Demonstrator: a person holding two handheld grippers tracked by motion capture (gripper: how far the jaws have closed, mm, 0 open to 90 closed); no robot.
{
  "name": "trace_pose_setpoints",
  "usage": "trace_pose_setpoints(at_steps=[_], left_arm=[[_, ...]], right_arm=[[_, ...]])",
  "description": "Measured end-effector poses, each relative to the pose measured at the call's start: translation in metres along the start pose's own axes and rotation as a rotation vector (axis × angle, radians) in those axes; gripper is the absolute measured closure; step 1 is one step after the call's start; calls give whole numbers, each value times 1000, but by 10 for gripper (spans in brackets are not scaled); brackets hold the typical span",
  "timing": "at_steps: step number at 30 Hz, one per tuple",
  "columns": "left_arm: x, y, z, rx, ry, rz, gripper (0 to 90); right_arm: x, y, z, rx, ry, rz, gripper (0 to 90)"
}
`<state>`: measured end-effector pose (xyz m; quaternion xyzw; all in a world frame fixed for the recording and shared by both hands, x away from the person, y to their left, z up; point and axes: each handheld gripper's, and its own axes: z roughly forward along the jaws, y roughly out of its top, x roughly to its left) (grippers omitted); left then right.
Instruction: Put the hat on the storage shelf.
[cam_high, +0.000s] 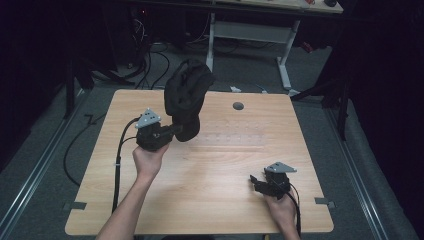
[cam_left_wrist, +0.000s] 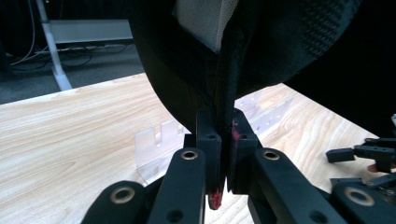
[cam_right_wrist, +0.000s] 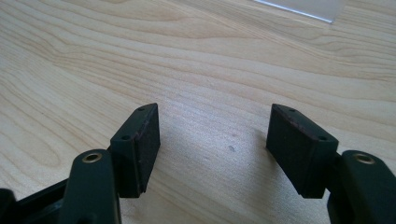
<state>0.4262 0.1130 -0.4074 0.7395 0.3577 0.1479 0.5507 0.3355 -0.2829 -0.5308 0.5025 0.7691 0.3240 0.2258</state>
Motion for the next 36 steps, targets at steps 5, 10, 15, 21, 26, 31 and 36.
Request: trace_pose_setpoints(at_steps=[5,10,15,21,26,31,36], left_arm=[[2,-2,6,10,19,1,861],[4,-4,11,16,27,-3,862],[5,-6,17,24,40,-7,862],[5,-8,22,29,49,-6,862],[4,-8,23,23,57,-4,861],[2,-9,23,28,77,13,861],[3,-12,25,33,77,7,862]], right_arm=[[0,0,0,1,1,3,352],[0,0,0,1,0,3,352],[0,0,0,0,0,0,352],[0,0,0,1,0,3,352],[0,0,0,1,0,3,352],[0,0,0,0,1,2,352],[0,0,0,0,1,2,352]])
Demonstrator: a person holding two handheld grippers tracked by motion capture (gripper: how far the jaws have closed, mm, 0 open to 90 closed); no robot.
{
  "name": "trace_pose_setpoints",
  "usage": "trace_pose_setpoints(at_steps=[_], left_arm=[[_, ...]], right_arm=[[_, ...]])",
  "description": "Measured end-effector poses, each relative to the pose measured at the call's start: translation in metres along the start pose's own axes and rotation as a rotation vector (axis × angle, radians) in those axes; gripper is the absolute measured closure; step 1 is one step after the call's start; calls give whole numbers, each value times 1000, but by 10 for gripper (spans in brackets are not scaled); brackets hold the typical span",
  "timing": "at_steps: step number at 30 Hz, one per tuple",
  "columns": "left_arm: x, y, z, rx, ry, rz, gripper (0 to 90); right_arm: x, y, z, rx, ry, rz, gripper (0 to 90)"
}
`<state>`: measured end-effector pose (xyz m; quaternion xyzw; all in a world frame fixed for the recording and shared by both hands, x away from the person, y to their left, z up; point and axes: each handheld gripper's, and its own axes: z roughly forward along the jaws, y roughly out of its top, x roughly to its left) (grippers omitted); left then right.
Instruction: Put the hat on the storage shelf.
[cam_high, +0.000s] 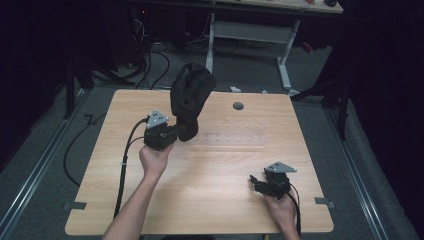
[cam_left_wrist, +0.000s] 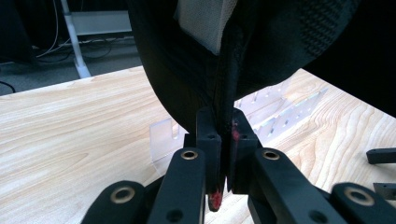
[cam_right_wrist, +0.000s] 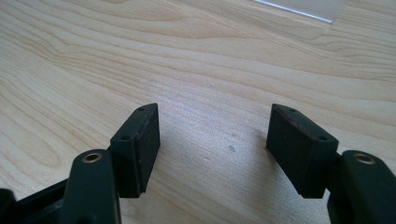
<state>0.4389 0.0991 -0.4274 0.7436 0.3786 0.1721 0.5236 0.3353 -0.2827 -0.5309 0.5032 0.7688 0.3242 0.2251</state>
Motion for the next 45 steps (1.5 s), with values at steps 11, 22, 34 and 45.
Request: trace_pose_setpoints(at_steps=[11,22,34,45], left_arm=[[1,-14,9,31,-15,-28,859],[7,-25,10,65,-31,-75,841],[7,-26,4,95,-28,-94,543],[8,-25,-6,95,-37,-101,395]], right_arm=[[0,0,0,-1,0,-1,351],[0,0,0,-1,0,1,351],[0,0,0,-1,0,1,351],[0,0,0,-1,0,1,351]])
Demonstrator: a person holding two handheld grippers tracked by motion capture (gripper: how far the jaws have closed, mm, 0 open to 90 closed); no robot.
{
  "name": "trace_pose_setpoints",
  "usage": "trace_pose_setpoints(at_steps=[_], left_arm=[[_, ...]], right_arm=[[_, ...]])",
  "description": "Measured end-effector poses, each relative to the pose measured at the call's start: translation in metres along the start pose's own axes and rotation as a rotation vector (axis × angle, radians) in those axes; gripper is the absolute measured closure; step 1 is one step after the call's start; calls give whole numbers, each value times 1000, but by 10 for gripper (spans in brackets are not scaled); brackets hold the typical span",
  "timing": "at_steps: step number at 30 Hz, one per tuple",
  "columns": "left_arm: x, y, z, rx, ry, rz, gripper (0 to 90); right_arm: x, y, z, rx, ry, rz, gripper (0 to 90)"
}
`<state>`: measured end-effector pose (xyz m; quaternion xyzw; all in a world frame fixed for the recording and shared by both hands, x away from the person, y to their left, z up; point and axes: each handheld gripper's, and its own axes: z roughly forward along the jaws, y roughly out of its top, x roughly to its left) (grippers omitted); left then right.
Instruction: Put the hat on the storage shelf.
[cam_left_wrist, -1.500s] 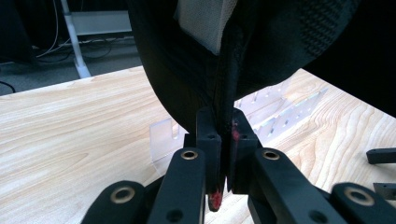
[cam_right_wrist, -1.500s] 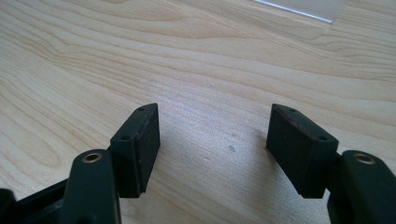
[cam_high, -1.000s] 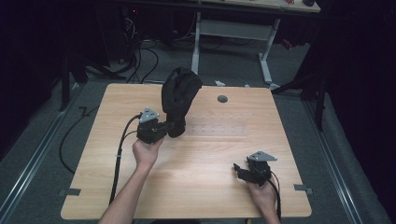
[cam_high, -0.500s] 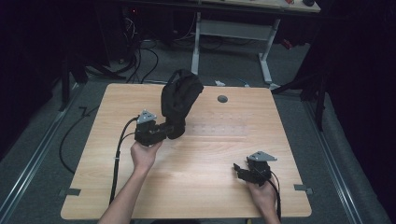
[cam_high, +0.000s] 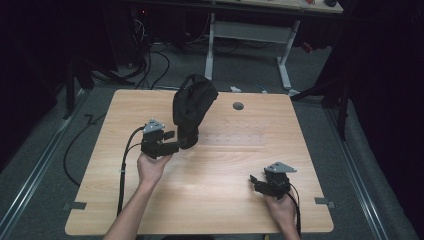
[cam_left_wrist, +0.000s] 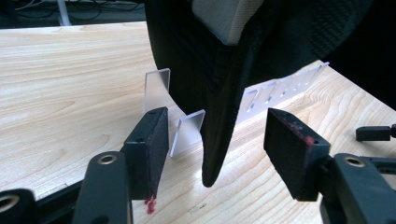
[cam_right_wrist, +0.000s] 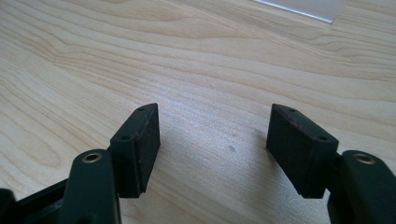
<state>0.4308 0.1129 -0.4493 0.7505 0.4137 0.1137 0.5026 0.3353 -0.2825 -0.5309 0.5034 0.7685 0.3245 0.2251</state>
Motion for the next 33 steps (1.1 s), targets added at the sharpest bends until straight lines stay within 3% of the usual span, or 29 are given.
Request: trace_pose_setpoints(at_steps=[20,33], left_arm=[[0,-5,-30,-15,-7,-5,348],[2,-21,-46,-13,-1,-12,341]], right_arm=[[0,0,0,0,0,1,351],[0,0,0,0,0,1,351]])
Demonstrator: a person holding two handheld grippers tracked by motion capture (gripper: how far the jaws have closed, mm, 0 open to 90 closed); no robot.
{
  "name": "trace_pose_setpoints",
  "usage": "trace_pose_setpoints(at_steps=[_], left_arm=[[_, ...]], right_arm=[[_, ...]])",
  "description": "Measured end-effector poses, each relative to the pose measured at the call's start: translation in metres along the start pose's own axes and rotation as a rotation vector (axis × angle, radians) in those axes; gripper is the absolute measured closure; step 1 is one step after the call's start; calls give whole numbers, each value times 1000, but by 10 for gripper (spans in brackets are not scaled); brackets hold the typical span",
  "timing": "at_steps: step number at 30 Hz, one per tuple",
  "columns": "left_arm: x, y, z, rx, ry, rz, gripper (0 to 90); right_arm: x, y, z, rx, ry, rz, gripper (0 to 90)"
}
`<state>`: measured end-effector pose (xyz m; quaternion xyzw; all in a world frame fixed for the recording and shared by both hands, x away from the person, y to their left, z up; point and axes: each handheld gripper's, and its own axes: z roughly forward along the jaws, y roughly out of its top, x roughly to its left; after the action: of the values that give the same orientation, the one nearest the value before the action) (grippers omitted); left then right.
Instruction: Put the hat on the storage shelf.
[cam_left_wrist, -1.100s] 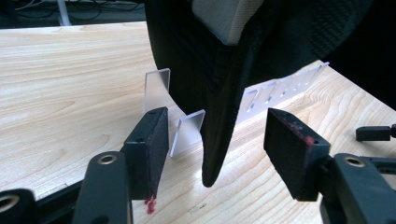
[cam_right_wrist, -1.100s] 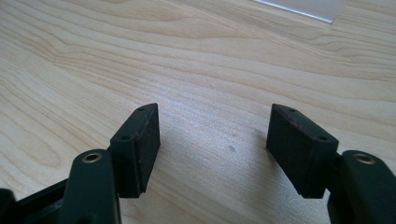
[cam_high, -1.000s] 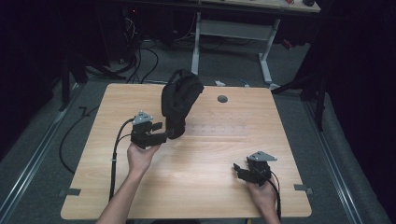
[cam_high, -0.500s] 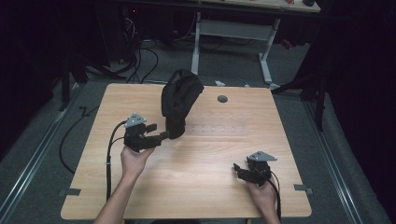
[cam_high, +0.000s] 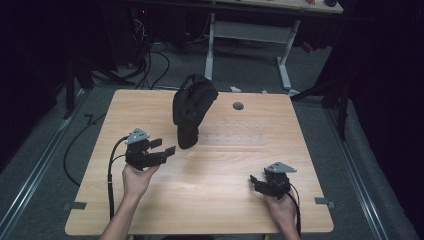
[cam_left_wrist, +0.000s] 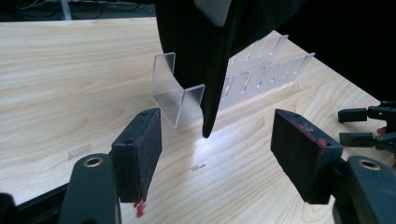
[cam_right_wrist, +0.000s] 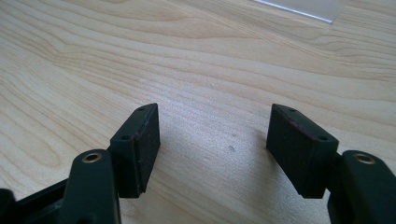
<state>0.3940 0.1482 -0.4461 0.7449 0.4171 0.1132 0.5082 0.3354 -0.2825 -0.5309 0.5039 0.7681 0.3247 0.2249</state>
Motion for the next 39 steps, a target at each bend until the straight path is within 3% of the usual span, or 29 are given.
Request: trace_pose_setpoints(at_steps=[19,39], left_arm=[[3,-30,-12,16,10,-34,340],[5,-65,-8,73,59,-45,330]], right_arm=[[0,0,0,0,-1,0,351],[0,0,0,0,-1,1,351]])
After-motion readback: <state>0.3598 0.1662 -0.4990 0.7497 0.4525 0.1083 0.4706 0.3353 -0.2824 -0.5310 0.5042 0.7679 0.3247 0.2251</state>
